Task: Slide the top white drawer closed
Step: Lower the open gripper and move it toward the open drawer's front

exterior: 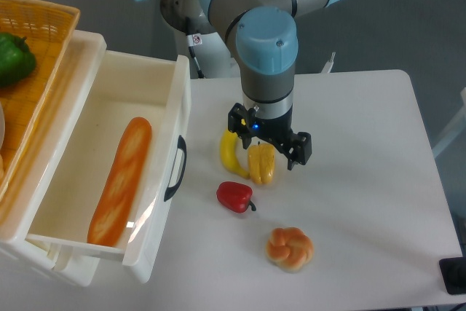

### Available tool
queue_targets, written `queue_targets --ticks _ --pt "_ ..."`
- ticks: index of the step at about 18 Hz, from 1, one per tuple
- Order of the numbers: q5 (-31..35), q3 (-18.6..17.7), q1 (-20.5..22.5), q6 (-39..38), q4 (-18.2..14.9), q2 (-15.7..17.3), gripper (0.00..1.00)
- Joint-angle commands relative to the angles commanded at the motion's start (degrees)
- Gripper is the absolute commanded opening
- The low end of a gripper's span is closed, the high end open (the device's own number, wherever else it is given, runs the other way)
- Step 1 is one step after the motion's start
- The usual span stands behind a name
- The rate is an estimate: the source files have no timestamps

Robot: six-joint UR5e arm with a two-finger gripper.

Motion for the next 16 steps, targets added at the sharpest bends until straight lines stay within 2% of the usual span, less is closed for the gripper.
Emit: queue_targets --ticks 7,9,14,16 --pt "0.2 -2.7 -0.2 -0.2 1.5 -0.1 1.00" --pt "0.4 -2.3 -0.2 -0.5 1.6 -0.9 1.00" --pt "0.2 -0.6 -0.5 -14.3 2.4 -4.0 1.00" --pt "0.2 -0.2 -1.8 -16.9 2.4 -4.8 1.00"
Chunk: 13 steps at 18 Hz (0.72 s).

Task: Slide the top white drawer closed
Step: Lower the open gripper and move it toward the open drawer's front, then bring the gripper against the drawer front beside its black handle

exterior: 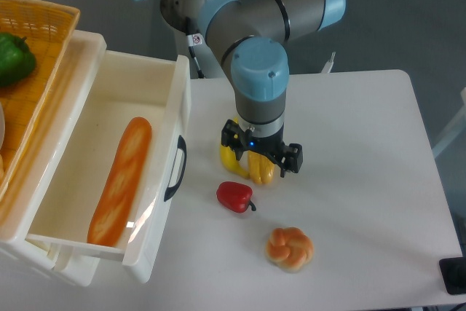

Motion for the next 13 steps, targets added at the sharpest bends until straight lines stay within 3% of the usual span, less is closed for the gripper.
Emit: queue_targets --ticks 13 --pt "-6.8 0.1 -1.0 -1.2 0.0 -2.2 1.00"
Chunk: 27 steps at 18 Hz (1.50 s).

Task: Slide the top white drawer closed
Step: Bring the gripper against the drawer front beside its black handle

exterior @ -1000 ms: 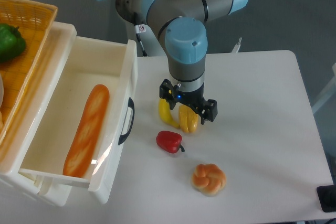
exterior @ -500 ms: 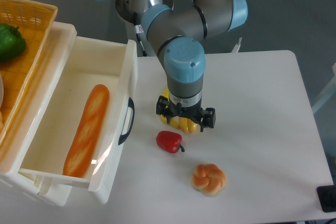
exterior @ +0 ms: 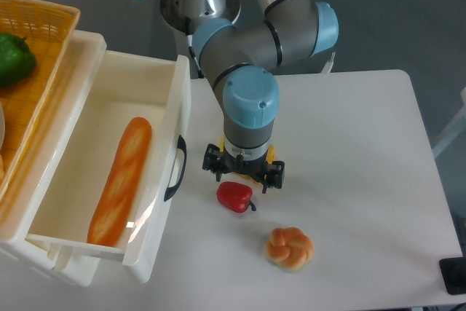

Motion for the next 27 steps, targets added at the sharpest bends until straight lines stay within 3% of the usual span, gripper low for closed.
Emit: queue_targets --ticks 27 --pt "-3.7 0.1 -0.2 -1.1 -0.7 -0.7 1.00"
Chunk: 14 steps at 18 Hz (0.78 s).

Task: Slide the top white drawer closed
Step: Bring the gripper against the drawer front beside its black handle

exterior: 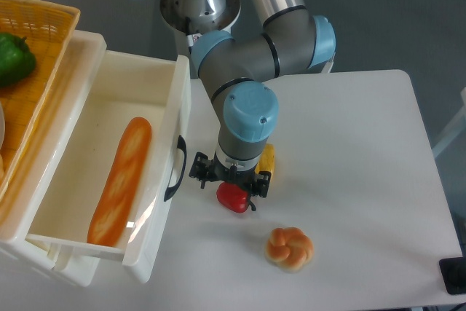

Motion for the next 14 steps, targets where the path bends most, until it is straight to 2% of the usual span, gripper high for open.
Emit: queue_targets --ticks 14 --pt "-0.6 -0.4 -0.6 0.0 -0.1 0.4 1.00"
